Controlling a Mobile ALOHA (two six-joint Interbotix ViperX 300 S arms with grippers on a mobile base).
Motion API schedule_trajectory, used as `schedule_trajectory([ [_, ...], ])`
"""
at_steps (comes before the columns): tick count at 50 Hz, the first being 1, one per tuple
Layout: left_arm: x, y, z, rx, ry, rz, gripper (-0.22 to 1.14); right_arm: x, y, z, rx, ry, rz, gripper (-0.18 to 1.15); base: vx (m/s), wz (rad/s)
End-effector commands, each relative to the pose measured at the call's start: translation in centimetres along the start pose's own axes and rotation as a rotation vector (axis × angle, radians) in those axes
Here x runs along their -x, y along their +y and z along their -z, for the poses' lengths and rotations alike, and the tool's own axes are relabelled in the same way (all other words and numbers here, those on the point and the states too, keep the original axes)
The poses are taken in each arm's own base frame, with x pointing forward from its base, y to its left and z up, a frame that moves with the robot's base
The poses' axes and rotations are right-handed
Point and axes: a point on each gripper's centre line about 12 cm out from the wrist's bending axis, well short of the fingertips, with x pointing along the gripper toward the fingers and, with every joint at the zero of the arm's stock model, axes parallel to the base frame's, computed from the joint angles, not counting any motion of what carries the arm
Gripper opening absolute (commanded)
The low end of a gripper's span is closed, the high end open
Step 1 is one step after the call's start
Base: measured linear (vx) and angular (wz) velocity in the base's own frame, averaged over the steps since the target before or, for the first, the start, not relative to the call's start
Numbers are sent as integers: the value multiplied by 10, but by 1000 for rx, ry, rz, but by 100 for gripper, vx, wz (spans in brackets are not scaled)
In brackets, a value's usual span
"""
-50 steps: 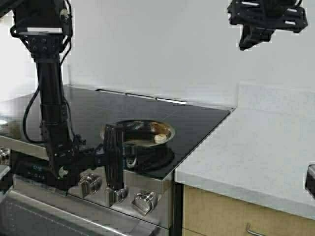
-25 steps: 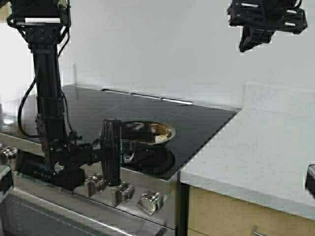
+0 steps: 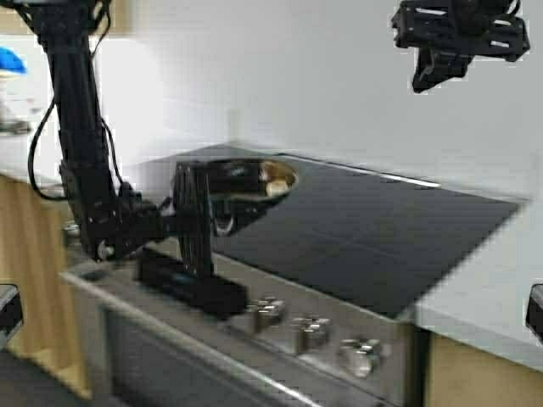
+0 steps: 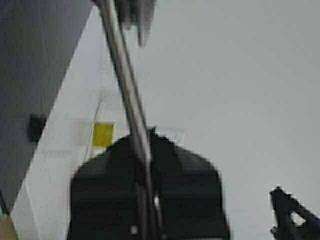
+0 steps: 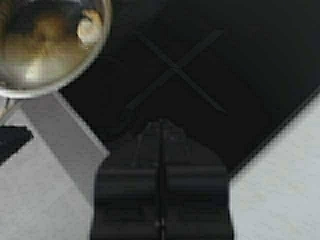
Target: Add oil to the pan and cook the shrimp and serve it
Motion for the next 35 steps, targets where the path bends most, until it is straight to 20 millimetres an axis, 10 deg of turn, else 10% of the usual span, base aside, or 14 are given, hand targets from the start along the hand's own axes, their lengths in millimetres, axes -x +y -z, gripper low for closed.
schedule_trajectory([
  [1, -11, -37, -3, -74, 3, 83, 3, 3, 3, -12, 2, -27, -8, 6, 0, 48],
  [35, 10, -19, 1, -73, -40, 11, 3, 0, 4, -14, 1, -3, -14, 6, -4, 43],
])
